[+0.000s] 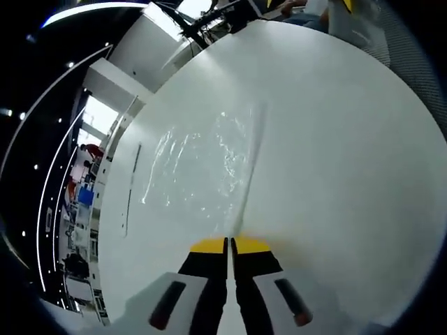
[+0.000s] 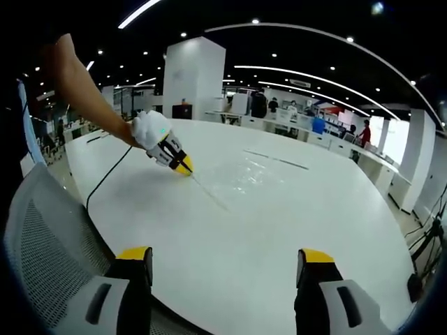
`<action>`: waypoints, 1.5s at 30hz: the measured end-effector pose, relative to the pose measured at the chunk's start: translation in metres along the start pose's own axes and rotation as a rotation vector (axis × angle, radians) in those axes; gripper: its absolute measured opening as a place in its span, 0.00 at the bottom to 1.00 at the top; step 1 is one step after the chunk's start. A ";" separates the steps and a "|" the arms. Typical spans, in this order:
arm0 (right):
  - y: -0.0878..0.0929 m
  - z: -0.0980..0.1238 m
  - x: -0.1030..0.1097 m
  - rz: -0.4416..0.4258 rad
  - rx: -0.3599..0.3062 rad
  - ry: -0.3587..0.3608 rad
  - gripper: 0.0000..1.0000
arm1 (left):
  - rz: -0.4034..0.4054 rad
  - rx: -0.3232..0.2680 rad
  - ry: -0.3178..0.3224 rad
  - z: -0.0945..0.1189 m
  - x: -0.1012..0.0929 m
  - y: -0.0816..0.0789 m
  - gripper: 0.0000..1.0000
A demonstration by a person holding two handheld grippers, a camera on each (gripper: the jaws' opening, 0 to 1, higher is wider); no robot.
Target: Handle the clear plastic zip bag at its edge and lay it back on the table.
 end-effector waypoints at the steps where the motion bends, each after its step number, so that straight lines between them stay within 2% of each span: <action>1: 0.000 0.000 0.000 -0.001 0.000 0.000 0.85 | 0.002 -0.002 -0.002 0.000 0.000 0.000 0.00; 18: -0.001 0.000 0.001 0.015 0.001 -0.001 0.85 | 0.026 -0.001 -0.004 0.009 -0.001 -0.001 0.00; 25: -0.004 -0.001 0.004 0.051 0.026 -0.029 0.76 | 0.034 -0.002 -0.006 0.019 -0.003 -0.003 0.00; 36: -0.028 -0.007 0.012 0.149 0.009 -0.087 0.72 | 0.030 -0.005 -0.013 0.040 -0.013 -0.016 0.00; 45: -0.043 -0.013 0.016 0.195 0.002 -0.123 0.68 | 0.022 -0.004 -0.001 0.054 -0.026 -0.024 0.00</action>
Point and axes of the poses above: the point that each gripper's makers call its tool centre point, and the gripper's own axes: z roughly backward along the fingers, x roughly to its left, y roughly out of its underside, the point moved 4 cm from there along z, roughly backward along the fingers, and after that the axes turned 1 degree about -z, right-handed, at the moved point
